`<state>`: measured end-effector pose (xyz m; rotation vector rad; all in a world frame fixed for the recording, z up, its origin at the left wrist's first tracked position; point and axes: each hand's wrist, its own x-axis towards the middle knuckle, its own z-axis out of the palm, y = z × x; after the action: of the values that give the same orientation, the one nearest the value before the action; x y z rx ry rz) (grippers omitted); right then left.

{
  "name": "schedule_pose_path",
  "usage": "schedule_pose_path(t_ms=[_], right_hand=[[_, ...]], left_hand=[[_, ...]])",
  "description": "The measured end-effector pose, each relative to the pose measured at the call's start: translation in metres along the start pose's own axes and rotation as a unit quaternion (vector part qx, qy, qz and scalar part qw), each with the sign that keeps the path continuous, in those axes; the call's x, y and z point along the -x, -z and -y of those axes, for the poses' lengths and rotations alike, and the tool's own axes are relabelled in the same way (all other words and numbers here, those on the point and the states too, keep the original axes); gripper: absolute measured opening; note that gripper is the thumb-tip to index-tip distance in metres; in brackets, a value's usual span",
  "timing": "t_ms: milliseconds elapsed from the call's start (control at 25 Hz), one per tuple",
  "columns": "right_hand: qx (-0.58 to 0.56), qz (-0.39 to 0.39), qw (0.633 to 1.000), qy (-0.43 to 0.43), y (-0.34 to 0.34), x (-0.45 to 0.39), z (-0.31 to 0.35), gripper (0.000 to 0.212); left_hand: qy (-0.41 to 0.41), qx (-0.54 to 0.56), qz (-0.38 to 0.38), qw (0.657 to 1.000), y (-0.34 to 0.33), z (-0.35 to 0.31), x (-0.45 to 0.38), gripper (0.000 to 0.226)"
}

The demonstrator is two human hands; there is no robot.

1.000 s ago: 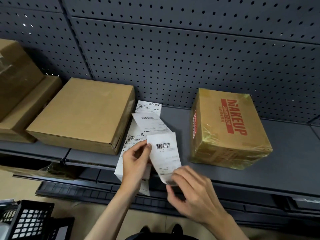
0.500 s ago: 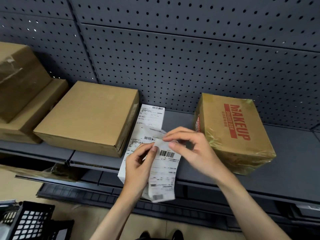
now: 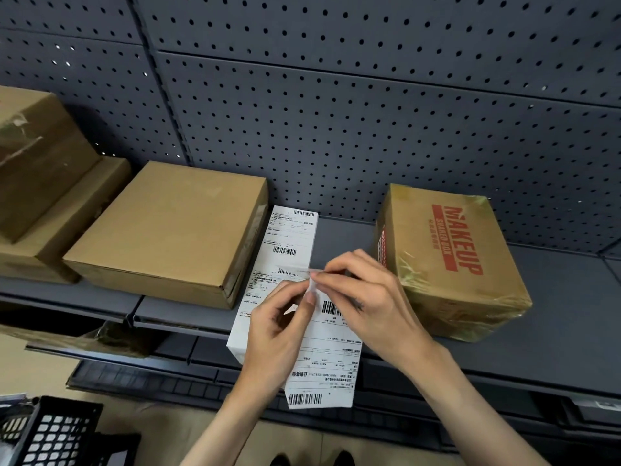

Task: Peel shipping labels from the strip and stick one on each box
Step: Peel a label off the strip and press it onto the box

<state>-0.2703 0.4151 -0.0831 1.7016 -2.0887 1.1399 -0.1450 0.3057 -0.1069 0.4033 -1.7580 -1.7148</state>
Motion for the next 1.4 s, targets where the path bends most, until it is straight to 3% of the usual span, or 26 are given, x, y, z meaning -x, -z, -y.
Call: schedule_pose_path(t_ms=[120, 400, 560, 800, 1080, 1160, 1280, 1400], right_hand=[[0.031, 0.006, 0.999, 0.011, 0.002, 0.004, 0.002, 0.017], [0.025, 0.007, 1.000, 0.007, 0.001, 0.007, 0.005, 0.011], [0.029, 0.008, 1.000, 0.003, 0.004, 0.007, 0.004, 0.004], [-0.088, -0.021, 0.992, -0.090, -0.001, 0.006, 0.000, 0.011], [-0.013, -0.047, 0.998, -0.049, -0.004, 0.007, -0.004, 0.008], [0.021, -0.050, 0.998, -0.025, -0.005, 0.008, -0.004, 0.007], [0.044, -0.036, 0.998, 0.001, -0.007, 0.009, -0.003, 0.006], [0.087, -0.021, 0.996, 0.025, -0.010, 0.011, -0.001, 0.009]], left_hand=[[-0.010, 0.002, -0.007, 1.000, -0.002, -0.001, -0.001, 0.019], [-0.065, -0.123, 0.017, 0.990, 0.002, 0.007, -0.003, 0.017], [-0.050, -0.129, 0.030, 0.990, 0.003, 0.007, -0.001, 0.016], [-0.054, -0.087, 0.010, 0.995, 0.002, 0.006, -0.007, 0.017], [-0.050, -0.073, 0.000, 0.996, 0.000, 0.009, -0.008, 0.016], [-0.027, -0.054, -0.001, 0.998, -0.001, 0.002, -0.009, 0.019], [0.057, -0.001, -0.019, 0.998, -0.003, -0.006, -0.017, 0.045], [0.092, 0.015, -0.041, 0.995, -0.005, -0.001, -0.025, 0.045]])
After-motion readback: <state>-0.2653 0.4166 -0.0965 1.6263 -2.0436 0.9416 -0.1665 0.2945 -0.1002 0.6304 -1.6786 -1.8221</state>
